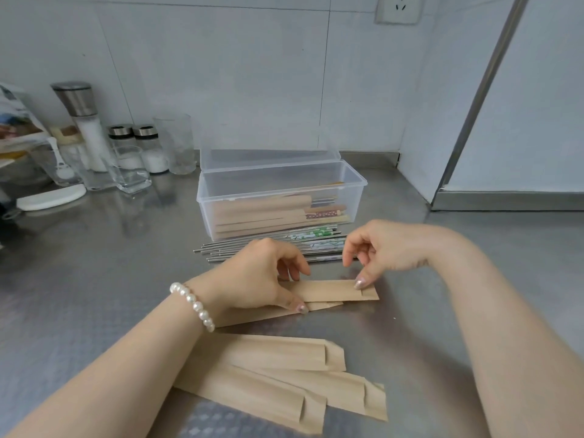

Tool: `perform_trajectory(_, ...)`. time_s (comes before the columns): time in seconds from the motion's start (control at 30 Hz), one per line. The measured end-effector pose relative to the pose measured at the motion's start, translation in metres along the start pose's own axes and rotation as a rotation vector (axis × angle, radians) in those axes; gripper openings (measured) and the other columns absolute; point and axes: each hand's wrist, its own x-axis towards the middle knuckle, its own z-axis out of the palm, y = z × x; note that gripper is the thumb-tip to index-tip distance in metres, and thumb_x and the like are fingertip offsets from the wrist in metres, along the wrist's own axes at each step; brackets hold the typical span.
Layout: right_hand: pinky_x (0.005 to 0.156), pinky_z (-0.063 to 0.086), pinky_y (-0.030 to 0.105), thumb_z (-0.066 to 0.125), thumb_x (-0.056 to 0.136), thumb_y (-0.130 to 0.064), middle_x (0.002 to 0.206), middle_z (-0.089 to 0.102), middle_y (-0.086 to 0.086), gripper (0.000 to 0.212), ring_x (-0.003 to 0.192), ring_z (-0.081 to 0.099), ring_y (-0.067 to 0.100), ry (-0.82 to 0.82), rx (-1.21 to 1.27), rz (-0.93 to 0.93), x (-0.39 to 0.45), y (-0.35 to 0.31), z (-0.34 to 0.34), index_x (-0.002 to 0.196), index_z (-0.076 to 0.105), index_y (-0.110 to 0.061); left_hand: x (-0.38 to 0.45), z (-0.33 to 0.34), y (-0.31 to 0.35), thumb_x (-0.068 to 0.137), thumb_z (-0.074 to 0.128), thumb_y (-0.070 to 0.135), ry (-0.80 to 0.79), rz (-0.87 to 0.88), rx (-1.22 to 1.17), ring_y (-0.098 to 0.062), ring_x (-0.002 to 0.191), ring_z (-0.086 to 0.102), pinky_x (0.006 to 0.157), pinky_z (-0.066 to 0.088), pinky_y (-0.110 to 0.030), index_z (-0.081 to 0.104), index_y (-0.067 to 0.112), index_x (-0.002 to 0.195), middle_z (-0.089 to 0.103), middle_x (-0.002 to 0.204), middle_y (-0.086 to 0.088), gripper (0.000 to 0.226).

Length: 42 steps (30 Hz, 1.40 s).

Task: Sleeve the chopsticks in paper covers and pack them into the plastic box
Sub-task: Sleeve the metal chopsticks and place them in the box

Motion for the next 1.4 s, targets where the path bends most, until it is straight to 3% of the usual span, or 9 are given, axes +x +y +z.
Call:
perform_trajectory(0.17,0.065,0.041,0.017,0.072,0.078,-0.024,0.068,0.06,-0.015,0.008,0.064,0.052,-0.002,0.023,0.057,-0.015,-0.005,-0.004,-0.002,0.076,0.065,-0.027,-0.001,-0.008,-0.006,0.057,0.086,0.023,0.172,0.016,-0.028,-0.004,0.077,0.053,0.072,0.044,-0.015,0.064,0.033,0.086,0.061,0.084,0.015,0.038)
perform_trajectory(0.33,0.054,0.035,0.021,0.066,0.084,-0.013,0.063,0.058,0.0,0.013,0.052,0.05,0.005,0.137,0.245,-0.078,-0.001,-0.016,0.007,0.072,0.062,-0.018,0.001,-0.005,-0.01,0.059,0.082,0.023,0.297,0.089,0.117,-0.002,0.076,0.048,0.071,0.037,-0.008,0.066,0.024,0.099,0.053,0.09,0.016,0.043)
perform_trajectory(0.43,0.052,0.035,0.021,0.063,0.086,-0.008,0.058,0.06,0.001,0.014,0.047,0.05,0.008,0.163,0.388,-0.118,0.008,-0.027,0.018,0.074,0.062,-0.015,0.005,0.004,-0.008,0.059,0.078,0.031,0.327,0.165,0.181,-0.002,0.082,0.048,0.074,0.041,-0.018,0.065,0.021,0.101,0.054,0.091,0.013,0.046)
perform_trajectory(0.57,0.051,0.037,0.019,0.062,0.085,-0.006,0.054,0.064,-0.003,0.015,0.046,0.049,0.008,0.186,0.501,-0.136,0.012,-0.032,0.022,0.074,0.064,-0.015,0.006,0.008,-0.006,0.062,0.079,0.026,0.398,0.179,0.181,-0.015,0.082,0.058,0.072,0.047,-0.028,0.067,0.017,0.097,0.063,0.089,0.005,0.038)
perform_trajectory(0.77,0.049,0.042,0.015,0.069,0.076,0.003,0.054,0.065,-0.004,0.015,0.048,0.057,0.006,0.213,0.605,-0.118,0.009,-0.022,0.014,0.08,0.068,-0.011,0.006,0.004,-0.006,0.062,0.082,0.029,0.397,0.137,0.121,-0.012,0.09,0.059,0.082,0.046,-0.028,0.067,0.02,0.105,0.066,0.097,0.005,0.046)
perform_trajectory(0.97,0.048,0.039,0.016,0.069,0.076,0.002,0.051,0.063,-0.003,0.015,0.046,0.056,0.008,0.272,0.625,-0.11,0.011,-0.025,0.018,0.072,0.065,-0.011,0.006,0.006,-0.007,0.063,0.081,0.031,0.4,0.138,0.107,-0.012,0.094,0.059,0.085,0.046,-0.028,0.065,0.021,0.111,0.067,0.102,0.005,0.051)
perform_trajectory(1.27,0.048,0.037,0.019,0.069,0.075,0.002,0.052,0.064,0.0,0.019,0.043,0.051,0.009,0.325,0.663,-0.056,0.019,-0.027,0.023,0.065,0.062,-0.012,0.007,0.008,-0.009,0.069,0.078,0.024,0.449,0.189,0.144,-0.015,0.09,0.062,0.081,0.05,-0.031,0.067,0.02,0.107,0.068,0.098,0.004,0.04)
perform_trajectory(1.4,0.047,0.038,0.016,0.07,0.074,0.003,0.05,0.062,-0.005,0.019,0.044,0.049,0.002,0.496,0.605,-0.056,0.014,-0.017,0.01,0.065,0.064,-0.013,0.008,0.002,-0.017,0.072,0.076,0.021,0.493,0.118,0.112,-0.015,0.09,0.063,0.083,0.051,-0.033,0.067,0.022,0.105,0.068,0.097,0.005,0.035)
